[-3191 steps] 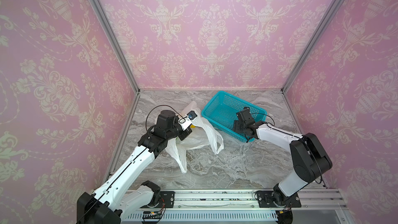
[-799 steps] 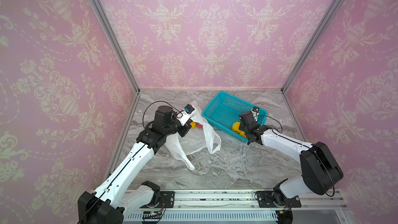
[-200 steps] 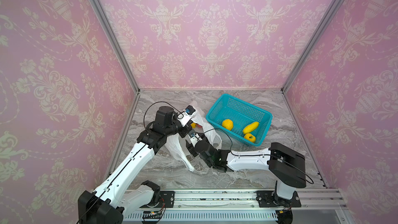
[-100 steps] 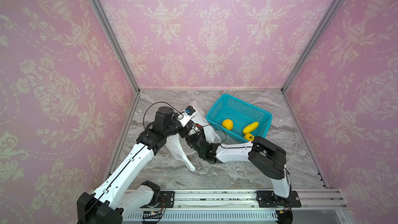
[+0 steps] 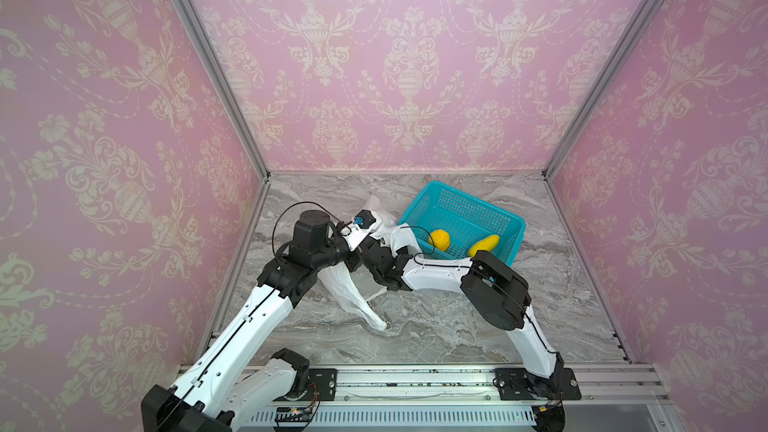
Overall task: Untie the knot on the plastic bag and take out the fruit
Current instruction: 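Move the right gripper back into the bag toward the remaining fruit, then grasp the red fruit with the right gripper while the left pulls the bag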
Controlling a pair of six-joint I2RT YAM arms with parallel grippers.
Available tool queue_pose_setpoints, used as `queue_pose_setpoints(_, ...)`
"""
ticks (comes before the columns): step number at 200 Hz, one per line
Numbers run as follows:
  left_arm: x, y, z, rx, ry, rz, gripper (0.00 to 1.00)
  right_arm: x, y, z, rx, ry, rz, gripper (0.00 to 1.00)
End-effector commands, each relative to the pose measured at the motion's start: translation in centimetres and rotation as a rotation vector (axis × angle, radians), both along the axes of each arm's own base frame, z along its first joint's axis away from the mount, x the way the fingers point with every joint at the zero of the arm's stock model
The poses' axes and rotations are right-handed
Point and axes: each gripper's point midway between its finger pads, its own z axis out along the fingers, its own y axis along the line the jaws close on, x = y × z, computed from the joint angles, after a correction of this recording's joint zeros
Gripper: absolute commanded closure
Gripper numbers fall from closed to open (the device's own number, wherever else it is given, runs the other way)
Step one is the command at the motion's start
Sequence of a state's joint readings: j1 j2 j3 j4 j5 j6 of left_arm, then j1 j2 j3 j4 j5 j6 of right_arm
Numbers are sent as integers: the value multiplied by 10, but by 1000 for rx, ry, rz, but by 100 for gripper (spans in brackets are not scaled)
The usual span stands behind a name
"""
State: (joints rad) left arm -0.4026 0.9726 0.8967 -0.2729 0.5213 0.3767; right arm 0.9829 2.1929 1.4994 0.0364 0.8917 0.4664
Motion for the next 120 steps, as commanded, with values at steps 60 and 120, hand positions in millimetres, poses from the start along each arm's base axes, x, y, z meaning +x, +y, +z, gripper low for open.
queue_pose_setpoints(60, -49, -14, 37, -124, -213, -211, 100, -51, -2, 29, 4, -126, -42, 0)
queue_pose_setpoints(120, -45, -12, 35, -108, -220, -188, 100, -49, -13, 7, 67, -104, -98, 1)
